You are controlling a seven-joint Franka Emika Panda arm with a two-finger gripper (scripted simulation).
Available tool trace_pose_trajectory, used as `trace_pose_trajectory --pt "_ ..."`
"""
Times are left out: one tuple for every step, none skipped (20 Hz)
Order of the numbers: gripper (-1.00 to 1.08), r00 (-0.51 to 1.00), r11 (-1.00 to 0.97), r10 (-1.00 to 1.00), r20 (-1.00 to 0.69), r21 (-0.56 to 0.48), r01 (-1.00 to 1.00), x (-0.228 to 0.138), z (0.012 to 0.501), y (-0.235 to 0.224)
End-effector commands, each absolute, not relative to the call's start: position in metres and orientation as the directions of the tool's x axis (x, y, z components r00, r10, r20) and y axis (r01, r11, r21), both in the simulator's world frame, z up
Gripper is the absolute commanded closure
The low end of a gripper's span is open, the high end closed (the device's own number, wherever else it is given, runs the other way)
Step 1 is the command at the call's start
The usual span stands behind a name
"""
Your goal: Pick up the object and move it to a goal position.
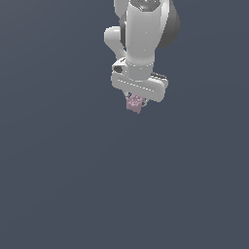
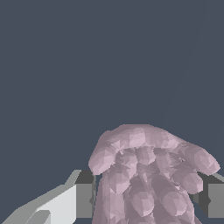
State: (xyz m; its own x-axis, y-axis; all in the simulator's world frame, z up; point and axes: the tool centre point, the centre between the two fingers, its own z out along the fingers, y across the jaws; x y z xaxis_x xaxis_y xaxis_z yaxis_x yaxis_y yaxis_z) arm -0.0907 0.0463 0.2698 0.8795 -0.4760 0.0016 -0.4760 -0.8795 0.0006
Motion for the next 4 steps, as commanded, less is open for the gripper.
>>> trace_pose_trajectory --pt "1.08 0.879 -0.879 -0.476 0.000 0.001 -0.476 -0.0934 0.2755 0.0491" --pt "1.08 0.879 -0.879 -0.476 0.000 0.001 -0.476 -0.0937 0.2767 0.0498" --pt "1.08 0.879 -0.879 -0.476 0.000 0.001 -0.476 -0.0939 0.2774 0.0503" --pt "1.08 0.879 -0.879 -0.476 0.000 0.001 -0.476 -0.0939 0.2777 0.0504"
